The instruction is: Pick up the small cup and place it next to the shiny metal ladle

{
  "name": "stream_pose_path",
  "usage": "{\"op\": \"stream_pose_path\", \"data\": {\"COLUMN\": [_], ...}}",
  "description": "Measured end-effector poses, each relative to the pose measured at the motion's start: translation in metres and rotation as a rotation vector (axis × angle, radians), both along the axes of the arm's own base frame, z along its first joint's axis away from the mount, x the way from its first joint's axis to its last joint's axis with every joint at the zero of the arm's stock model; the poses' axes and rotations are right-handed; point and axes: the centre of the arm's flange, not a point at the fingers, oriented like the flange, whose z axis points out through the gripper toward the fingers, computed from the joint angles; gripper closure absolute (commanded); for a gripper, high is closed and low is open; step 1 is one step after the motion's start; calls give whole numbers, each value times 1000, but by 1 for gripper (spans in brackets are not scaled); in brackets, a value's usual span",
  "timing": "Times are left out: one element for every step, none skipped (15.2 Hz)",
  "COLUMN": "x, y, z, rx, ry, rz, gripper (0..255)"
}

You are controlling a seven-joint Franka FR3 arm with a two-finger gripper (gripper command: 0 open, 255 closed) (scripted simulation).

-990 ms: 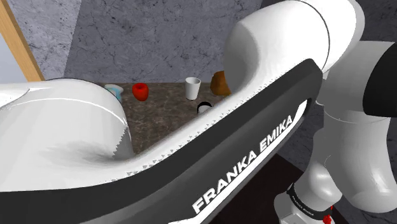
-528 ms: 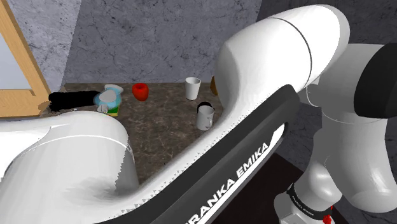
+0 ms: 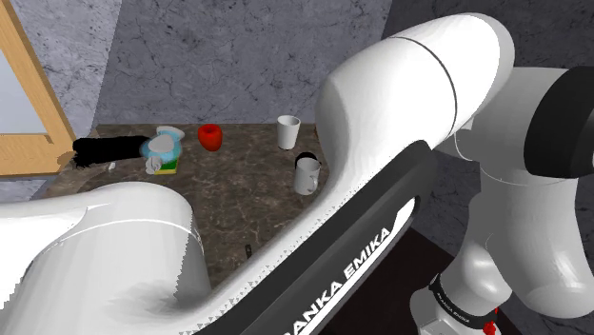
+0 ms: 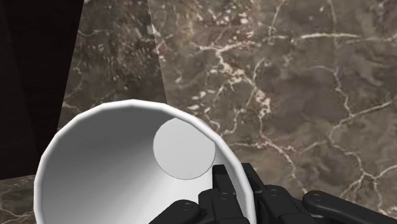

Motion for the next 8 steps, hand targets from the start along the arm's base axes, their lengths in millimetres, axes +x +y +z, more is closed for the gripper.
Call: {"op": "stream_pose_path", "data": {"x": [0,0,0,0,0,0,0,0], "y": [0,0,0,0,0,0,0,0], "z": [0,0,0,0,0,0,0,0], "rx": [0,0,0,0,0,0,0,0], "ry": [0,0,0,0,0,0,0,0], "rz": [0,0,0,0,0,0,0,0], "gripper": [255,0,0,0,0,0,0,0]}}
